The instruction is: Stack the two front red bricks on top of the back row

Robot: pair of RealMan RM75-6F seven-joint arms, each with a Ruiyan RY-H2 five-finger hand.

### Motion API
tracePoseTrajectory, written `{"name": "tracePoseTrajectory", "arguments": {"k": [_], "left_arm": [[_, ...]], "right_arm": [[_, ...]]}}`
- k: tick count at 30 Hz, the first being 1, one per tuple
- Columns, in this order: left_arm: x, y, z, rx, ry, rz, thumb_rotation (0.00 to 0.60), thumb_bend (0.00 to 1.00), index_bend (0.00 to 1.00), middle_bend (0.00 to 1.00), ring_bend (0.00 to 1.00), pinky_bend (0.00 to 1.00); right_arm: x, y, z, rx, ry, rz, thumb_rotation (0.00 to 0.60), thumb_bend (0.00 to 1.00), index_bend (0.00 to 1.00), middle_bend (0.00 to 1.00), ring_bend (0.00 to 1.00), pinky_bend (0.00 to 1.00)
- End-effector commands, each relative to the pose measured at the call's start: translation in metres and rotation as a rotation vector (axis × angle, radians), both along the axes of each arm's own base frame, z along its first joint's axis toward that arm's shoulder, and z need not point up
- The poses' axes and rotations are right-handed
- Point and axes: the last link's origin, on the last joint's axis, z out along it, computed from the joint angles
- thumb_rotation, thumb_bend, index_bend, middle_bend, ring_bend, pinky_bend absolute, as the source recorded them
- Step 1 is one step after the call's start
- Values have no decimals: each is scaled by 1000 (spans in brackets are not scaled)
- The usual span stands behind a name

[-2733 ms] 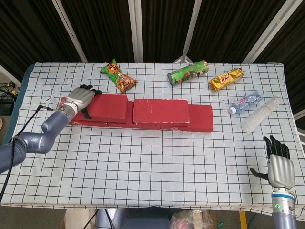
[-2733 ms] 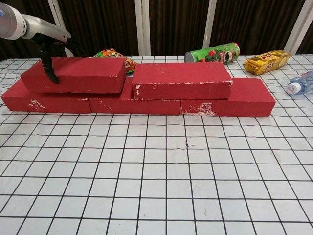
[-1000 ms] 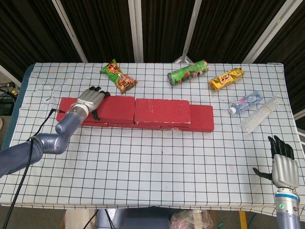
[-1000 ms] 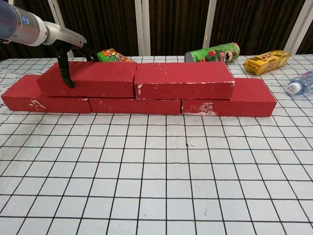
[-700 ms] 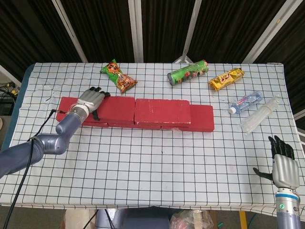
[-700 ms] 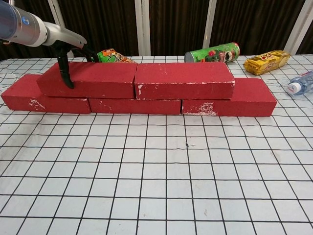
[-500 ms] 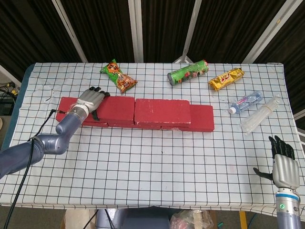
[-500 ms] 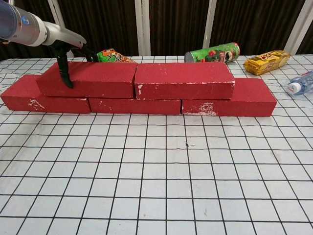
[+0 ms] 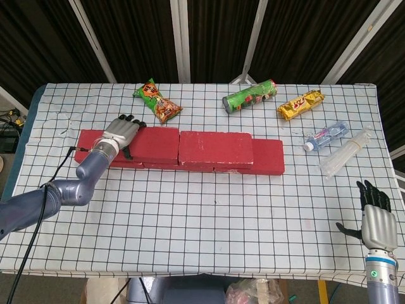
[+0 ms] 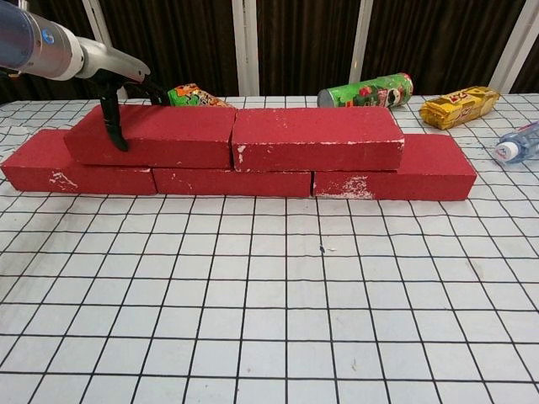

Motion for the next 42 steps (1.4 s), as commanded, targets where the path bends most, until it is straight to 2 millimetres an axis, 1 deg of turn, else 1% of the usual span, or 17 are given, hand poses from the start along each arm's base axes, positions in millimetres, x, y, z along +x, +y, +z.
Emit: {"name": "tracePoseTrajectory", "arguments": {"k": [1,10,22,35,42], "left_arm": [[1,0,0,1,-2,0,600,0,149,108,0,0],[5,-2,0,6,-8,-10,600,0,148,109,0,0],[5,-2,-3,5,-4,-9,600,0,141,103,0,0],[5,-2,-4,0,10,-7,600,0,97,23,0,0],[6,-3,-4,-7,13,-6,600,0,87,18,0,0]], "right_arm": [[0,0,0,0,-1,-1,600,133,60,0,0,0],[0,0,1,-7,-3,-4,600,133,60,0,0,0],[-1,0,1,-13,-5,-9,600,133,59,0,0,0],[-1,-1,1,-13,-4,-12,600,133,59,0,0,0],[-1,-1,1,-14,-4,-13,600,133,60,0,0,0]]}}
